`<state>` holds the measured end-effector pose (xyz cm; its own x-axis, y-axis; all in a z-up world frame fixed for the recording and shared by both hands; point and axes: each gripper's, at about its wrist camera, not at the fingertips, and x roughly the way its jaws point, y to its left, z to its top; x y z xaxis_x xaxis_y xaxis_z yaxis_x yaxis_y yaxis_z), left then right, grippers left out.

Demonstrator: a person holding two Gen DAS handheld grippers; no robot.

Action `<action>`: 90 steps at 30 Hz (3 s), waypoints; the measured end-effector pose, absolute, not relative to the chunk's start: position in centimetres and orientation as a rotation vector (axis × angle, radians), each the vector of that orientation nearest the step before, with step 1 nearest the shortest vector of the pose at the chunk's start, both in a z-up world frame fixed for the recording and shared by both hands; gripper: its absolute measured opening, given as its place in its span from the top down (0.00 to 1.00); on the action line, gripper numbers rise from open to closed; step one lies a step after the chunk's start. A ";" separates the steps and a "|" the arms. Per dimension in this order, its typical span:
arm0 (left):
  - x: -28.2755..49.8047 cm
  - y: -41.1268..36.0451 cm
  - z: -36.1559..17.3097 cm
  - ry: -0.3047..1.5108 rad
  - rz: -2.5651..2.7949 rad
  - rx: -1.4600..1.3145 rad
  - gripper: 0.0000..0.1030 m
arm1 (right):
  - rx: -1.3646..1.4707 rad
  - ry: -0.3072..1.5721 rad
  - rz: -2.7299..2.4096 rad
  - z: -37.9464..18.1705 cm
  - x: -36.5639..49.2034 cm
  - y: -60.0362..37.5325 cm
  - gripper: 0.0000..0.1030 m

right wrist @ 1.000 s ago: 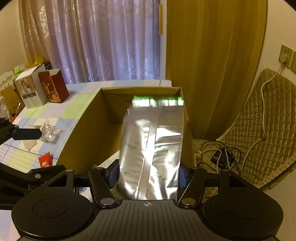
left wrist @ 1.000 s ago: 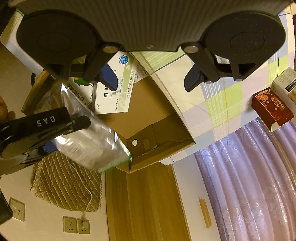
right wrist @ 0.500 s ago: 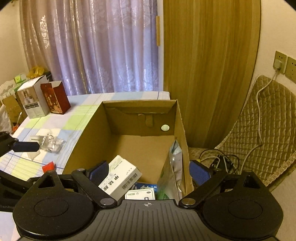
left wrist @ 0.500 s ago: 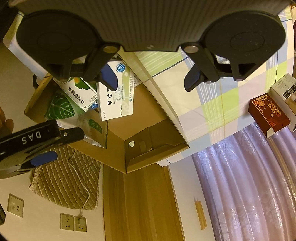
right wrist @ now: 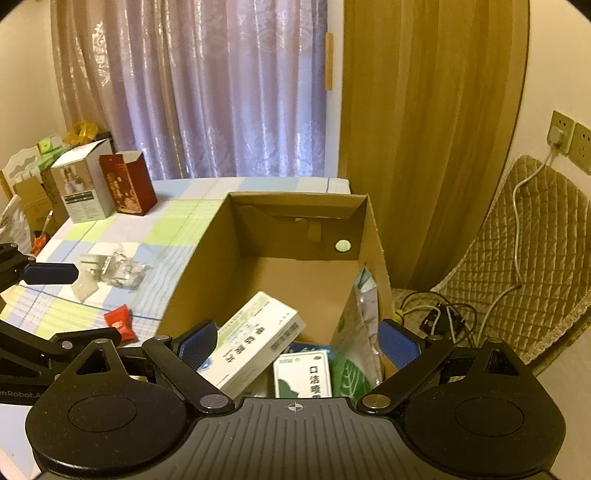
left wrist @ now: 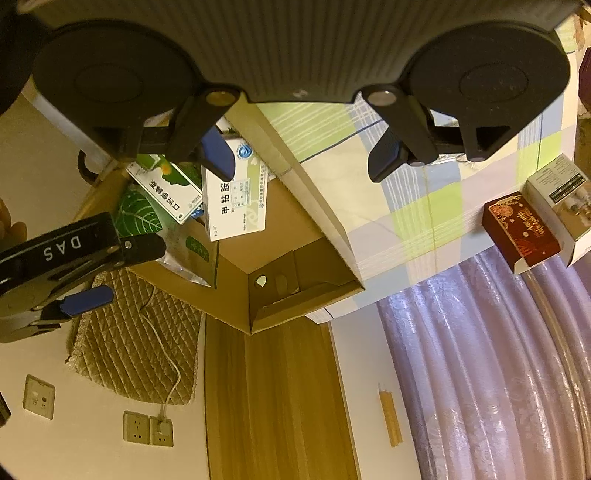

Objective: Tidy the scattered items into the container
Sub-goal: 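Move both tools back to the table toward the clear cup and red packet, then grasp the clear plastic cup with the left tool while the right tool grasps the red candy packet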

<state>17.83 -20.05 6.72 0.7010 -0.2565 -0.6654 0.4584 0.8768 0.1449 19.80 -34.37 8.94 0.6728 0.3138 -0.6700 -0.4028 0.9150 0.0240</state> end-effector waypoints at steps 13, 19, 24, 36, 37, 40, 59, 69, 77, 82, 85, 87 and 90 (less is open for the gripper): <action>11.4 -14.0 8.1 0.692 -0.330 0.284 0.23 | -0.126 0.706 0.444 11.1 14.3 -31.1 0.04; 8.3 -9.7 7.7 0.716 -0.272 0.256 0.19 | -0.126 0.701 0.482 11.6 11.6 -28.8 0.04; 6.5 -5.8 7.7 0.725 -0.209 0.227 0.19 | -0.123 0.705 0.536 11.3 9.6 -26.2 0.04; 5.7 1.6 6.2 0.763 -0.099 0.189 0.18 | -0.174 0.750 0.669 8.9 7.1 -19.5 0.04; 5.9 2.0 6.0 0.766 -0.094 0.184 0.18 | -0.176 0.756 0.675 8.6 7.2 -19.1 0.04; 6.7 3.1 5.2 0.776 -0.082 0.172 0.18 | -0.186 0.774 0.693 7.6 7.4 -17.8 0.04; 19.0 6.9 -2.2 0.822 -0.129 0.165 0.10 | -0.280 0.814 0.744 -1.5 16.9 -10.0 0.05; 25.6 7.2 -7.0 0.799 -0.225 0.266 0.10 | -0.321 0.851 0.750 -6.3 22.1 -7.5 0.23; 30.2 7.2 -9.4 0.769 -0.274 0.324 0.07 | -0.329 0.877 0.742 -8.8 23.7 -7.4 0.37; 32.2 7.6 -9.8 0.756 -0.273 0.300 0.07 | -0.317 0.866 0.738 -9.1 23.8 -7.6 0.41; 32.9 7.7 -10.0 0.757 -0.285 0.268 0.10 | -0.320 0.862 0.738 -9.0 23.9 -7.5 0.55; 33.0 7.6 -10.3 0.774 -0.281 0.271 0.20 | -0.330 0.860 0.735 -8.9 23.9 -7.5 0.60; 32.5 7.6 -10.2 0.794 -0.269 0.256 0.31 | -0.335 0.863 0.727 -8.9 23.9 -7.5 0.63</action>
